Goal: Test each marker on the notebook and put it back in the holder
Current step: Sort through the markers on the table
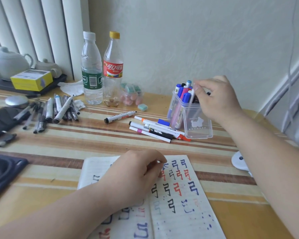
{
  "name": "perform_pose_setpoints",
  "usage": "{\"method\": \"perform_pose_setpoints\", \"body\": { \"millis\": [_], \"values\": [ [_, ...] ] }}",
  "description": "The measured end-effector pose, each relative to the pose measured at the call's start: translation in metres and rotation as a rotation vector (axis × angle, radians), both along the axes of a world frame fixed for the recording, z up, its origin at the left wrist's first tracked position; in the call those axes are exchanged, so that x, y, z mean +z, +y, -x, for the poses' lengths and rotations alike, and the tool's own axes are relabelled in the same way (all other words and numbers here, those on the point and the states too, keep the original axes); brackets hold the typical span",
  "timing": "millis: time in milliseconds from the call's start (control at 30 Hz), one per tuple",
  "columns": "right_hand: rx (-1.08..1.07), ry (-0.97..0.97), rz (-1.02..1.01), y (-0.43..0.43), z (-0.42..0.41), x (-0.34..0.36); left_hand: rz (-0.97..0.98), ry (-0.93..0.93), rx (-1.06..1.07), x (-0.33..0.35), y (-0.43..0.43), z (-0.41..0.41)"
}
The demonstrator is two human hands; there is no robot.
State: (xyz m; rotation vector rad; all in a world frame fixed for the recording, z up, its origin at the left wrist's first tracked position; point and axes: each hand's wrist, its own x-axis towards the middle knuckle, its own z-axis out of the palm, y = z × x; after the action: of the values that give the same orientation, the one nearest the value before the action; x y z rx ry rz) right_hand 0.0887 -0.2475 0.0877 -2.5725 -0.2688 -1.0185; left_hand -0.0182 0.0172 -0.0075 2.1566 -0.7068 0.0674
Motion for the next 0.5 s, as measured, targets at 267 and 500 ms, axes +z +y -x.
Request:
{"method": "perform_pose_setpoints", "body": {
  "millis": [267,500],
  "values": [
    [-0.056,-0.139,0.090,0.007,0.017,-0.010,0.009,0.008,-0.005,0.000,0.000,0.000],
    [0.046,0.403,0.312,0.092,0.052,-0.038,0.058,-0.018,0.008,-0.001,-0.001,0.000]
  ]
}}
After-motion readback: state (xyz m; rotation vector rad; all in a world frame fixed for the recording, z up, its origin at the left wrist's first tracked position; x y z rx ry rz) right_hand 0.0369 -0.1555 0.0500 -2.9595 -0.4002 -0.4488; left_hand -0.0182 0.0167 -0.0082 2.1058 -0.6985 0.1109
